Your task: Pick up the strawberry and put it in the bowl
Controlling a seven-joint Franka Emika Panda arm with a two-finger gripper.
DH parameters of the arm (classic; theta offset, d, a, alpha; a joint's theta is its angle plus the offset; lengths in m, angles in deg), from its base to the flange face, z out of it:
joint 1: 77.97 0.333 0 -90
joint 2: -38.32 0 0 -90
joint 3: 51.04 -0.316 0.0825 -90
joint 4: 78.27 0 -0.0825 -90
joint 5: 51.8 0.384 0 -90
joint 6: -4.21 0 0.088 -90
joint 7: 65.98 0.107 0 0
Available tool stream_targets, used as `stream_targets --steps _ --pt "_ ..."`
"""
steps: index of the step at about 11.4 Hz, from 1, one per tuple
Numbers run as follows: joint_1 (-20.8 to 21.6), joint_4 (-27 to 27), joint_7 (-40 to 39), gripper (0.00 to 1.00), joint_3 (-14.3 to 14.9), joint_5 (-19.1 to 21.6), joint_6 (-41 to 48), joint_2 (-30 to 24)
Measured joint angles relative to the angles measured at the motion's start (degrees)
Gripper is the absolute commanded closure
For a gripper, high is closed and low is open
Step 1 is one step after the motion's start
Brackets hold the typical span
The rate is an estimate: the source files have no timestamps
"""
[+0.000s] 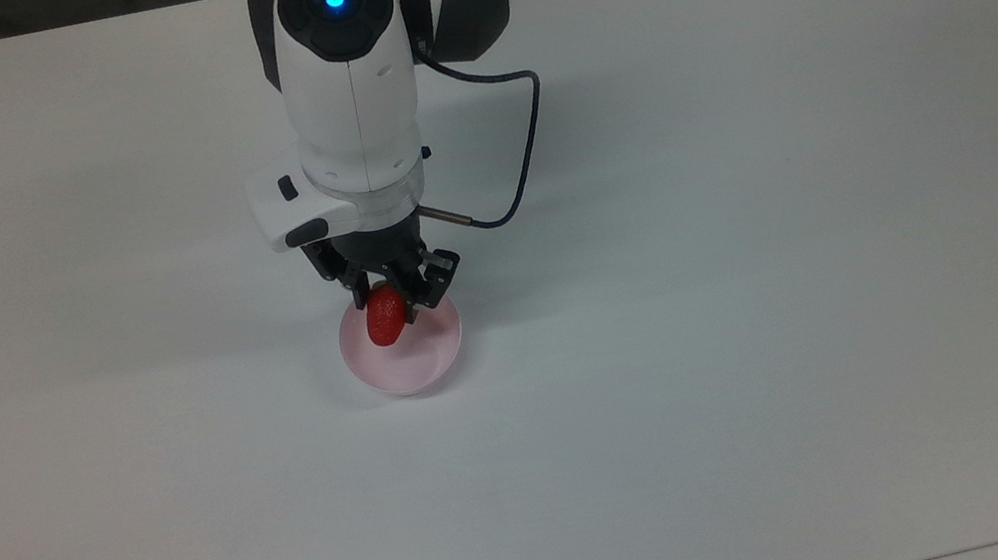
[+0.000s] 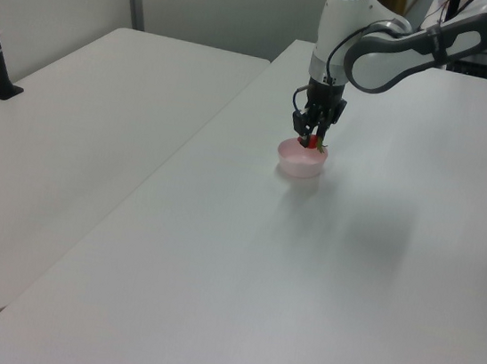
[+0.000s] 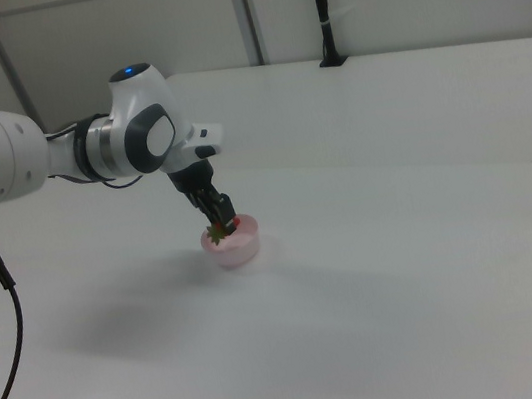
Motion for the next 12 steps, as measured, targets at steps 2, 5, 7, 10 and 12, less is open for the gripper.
stream_targets --steps 2,5,7,10,12 --pt "-0.27 0.13 0.0 0.0 0.1 0.0 -1.05 0.17" --pt "-0.11 1.91 -0.65 0.0 0.08 -0.33 3.15 -3.13" --pt "1.35 3.43 -7.78 0.0 -0.03 -0.41 14.77 -8.59" --pt "3.8 3.1 -13.62 0.0 0.04 -0.38 28.97 -17.07" --pt "4.89 1.52 -15.12 0.0 0.22 -0.38 31.93 -20.82"
